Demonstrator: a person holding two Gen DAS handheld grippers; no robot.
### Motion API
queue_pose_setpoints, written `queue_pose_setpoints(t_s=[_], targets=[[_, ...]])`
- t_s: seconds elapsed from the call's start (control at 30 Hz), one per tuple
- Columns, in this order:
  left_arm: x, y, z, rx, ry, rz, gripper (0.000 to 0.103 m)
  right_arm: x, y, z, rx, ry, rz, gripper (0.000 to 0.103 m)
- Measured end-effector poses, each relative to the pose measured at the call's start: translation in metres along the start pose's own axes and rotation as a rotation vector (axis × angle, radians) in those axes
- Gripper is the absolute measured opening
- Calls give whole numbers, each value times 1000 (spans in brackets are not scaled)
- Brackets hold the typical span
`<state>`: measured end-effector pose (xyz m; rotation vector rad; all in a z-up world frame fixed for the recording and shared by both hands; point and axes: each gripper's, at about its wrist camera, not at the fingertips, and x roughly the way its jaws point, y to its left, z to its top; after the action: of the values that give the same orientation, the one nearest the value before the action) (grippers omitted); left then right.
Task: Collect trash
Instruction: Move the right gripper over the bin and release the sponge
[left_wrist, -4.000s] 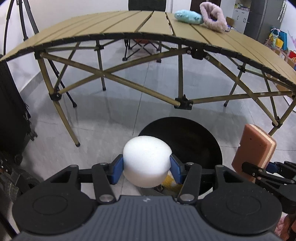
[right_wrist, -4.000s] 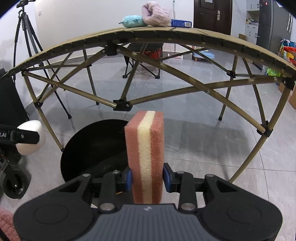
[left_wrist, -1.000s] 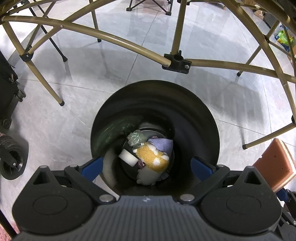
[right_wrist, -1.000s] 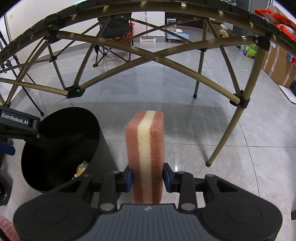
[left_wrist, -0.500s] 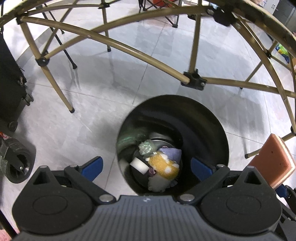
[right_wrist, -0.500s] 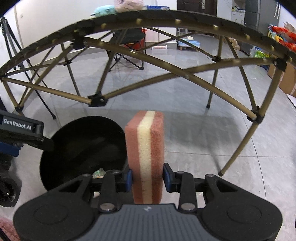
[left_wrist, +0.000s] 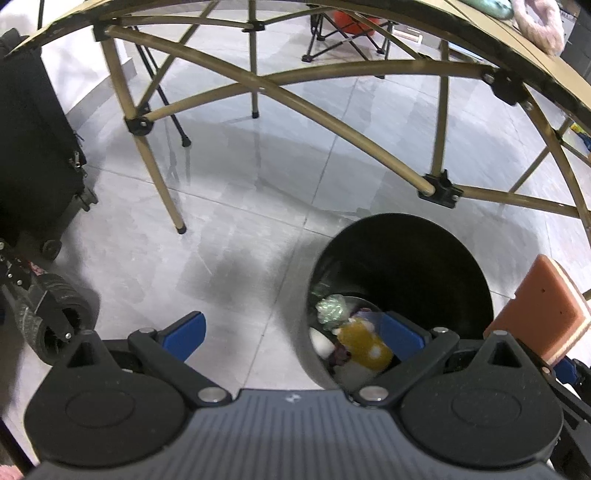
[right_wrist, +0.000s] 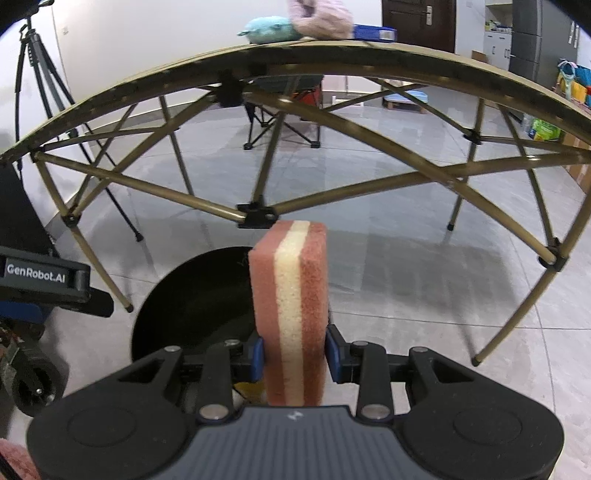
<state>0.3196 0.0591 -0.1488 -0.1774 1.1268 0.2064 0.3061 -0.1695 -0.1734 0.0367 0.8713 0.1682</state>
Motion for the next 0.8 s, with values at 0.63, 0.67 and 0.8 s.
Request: queue_pose_setpoints(t_s=[0.63, 0.67, 0.8], targets=[[4, 47, -7, -36, 3, 54, 103, 38, 52, 9, -8, 86, 27, 32], [4, 49, -7, -38, 4, 55, 103, 40, 54, 9, -9, 90, 25, 32], [5, 55, -9, -41, 6, 62, 103, 48, 60, 9, -13, 111, 19, 32]])
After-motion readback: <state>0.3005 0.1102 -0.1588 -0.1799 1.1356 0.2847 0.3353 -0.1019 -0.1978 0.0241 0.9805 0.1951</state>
